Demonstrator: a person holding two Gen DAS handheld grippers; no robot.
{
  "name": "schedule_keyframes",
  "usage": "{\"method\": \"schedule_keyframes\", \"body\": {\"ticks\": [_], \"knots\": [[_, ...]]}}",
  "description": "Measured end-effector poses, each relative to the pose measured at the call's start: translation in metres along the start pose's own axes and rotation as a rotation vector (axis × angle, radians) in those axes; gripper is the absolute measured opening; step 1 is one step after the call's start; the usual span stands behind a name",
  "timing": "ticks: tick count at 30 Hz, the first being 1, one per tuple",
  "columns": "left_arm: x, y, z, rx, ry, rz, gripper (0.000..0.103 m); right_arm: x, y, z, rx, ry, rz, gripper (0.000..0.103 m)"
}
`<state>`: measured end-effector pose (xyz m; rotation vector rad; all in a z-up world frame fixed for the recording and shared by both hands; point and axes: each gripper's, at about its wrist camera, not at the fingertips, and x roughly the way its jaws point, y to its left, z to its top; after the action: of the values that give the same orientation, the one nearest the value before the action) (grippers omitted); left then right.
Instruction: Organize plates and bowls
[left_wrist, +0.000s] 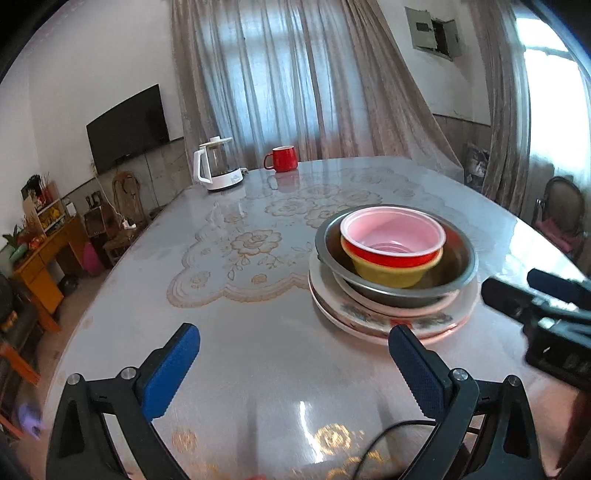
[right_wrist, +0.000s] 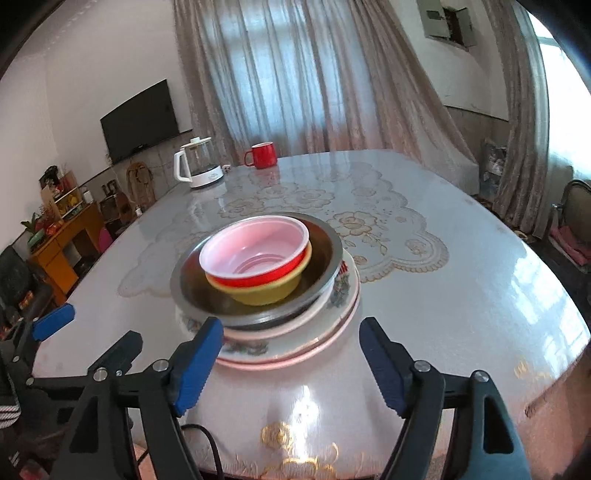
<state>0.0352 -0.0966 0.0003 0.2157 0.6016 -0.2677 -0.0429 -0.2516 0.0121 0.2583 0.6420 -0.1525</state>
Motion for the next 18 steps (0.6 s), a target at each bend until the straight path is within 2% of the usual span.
{"method": "schedule_keyframes", "body": {"ticks": [3,7,12,18], "knots": [[-0.008,0.001,-0.005,-0.020,0.008,0.015,0.103,-0.006,0.001,-0.012,0.010,-0.006,-0.044,0.078],[-0.011,0.001,-0.007,-0.024,0.017,0.054,0.103,-0.008,-0.001,-0.028,0.039,0.015,-0.060,0.078],[-0.007,0.005,-0.010,-0.065,0.057,0.023,0.103,-0.013,0.003,-0.036,0.017,0.004,-0.072,0.078],[-0.007,0.007,-0.013,-0.086,0.076,0.020,0.103,-0.013,0.006,-0.036,0.009,0.004,-0.062,0.078]]}}
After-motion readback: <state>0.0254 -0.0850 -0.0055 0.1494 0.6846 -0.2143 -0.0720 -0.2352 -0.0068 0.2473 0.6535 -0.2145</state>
